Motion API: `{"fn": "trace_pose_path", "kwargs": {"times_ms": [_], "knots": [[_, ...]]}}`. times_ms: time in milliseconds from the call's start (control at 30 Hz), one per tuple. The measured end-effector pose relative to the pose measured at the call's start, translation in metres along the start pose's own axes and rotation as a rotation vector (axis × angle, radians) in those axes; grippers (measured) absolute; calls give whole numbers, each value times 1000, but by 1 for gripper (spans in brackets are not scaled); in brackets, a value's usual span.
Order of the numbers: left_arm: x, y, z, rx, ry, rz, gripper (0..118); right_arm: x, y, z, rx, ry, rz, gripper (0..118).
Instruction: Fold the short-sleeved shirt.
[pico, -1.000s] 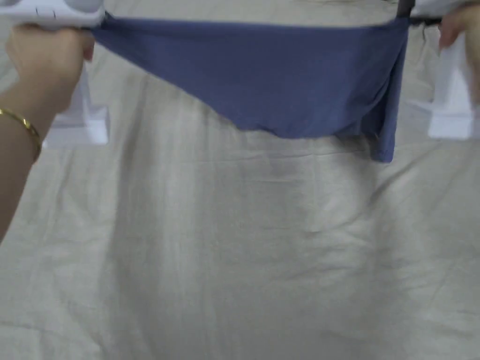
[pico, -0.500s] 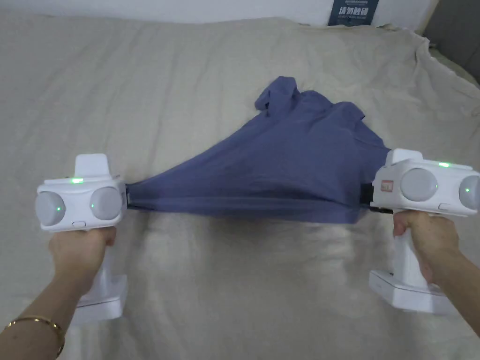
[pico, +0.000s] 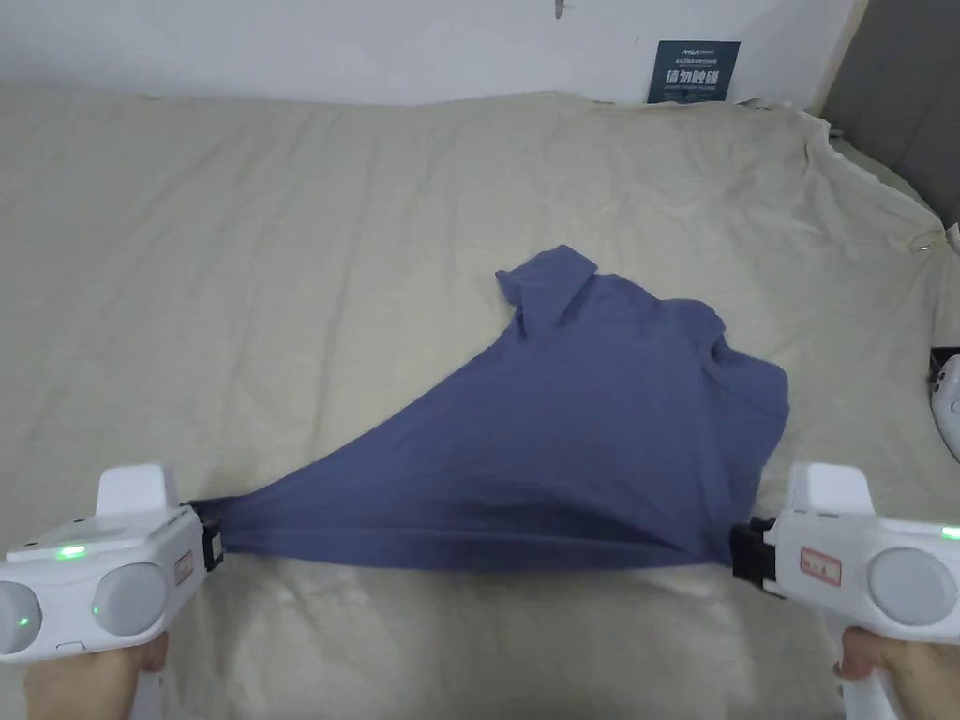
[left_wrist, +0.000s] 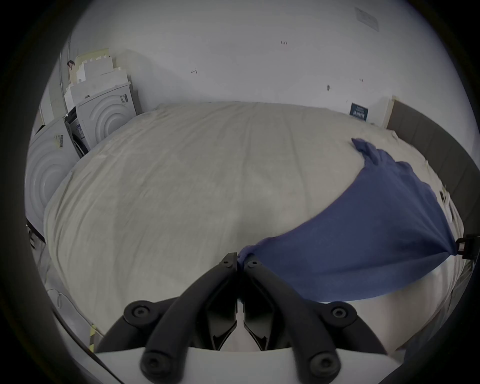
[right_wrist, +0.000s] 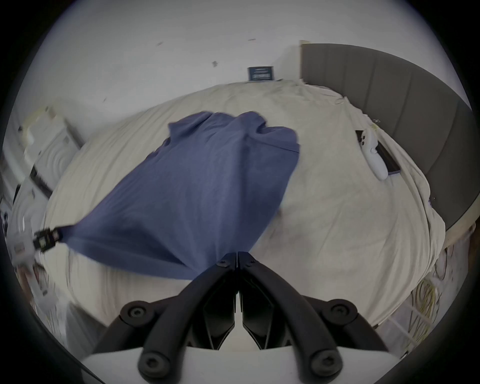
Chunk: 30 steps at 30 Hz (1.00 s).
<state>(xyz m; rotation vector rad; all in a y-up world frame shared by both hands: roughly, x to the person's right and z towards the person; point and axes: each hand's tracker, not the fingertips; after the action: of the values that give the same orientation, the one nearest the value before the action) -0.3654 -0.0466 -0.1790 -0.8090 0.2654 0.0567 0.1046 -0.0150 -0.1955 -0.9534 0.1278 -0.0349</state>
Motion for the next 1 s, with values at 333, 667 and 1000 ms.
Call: {"fn": "trace_pose_path", "kwargs": {"times_ms": [333, 667, 1000], "knots": [[-22, -40, 12, -113, -7, 109, 9, -2, -41, -5, -85, 12, 33, 1], [-55, 39, 58, 48, 26, 365, 114, 22, 18, 53, 95, -121, 22, 110], [1, 88, 140, 427, -175, 348, 115, -6, 49, 145, 689, -165, 93, 116]]}}
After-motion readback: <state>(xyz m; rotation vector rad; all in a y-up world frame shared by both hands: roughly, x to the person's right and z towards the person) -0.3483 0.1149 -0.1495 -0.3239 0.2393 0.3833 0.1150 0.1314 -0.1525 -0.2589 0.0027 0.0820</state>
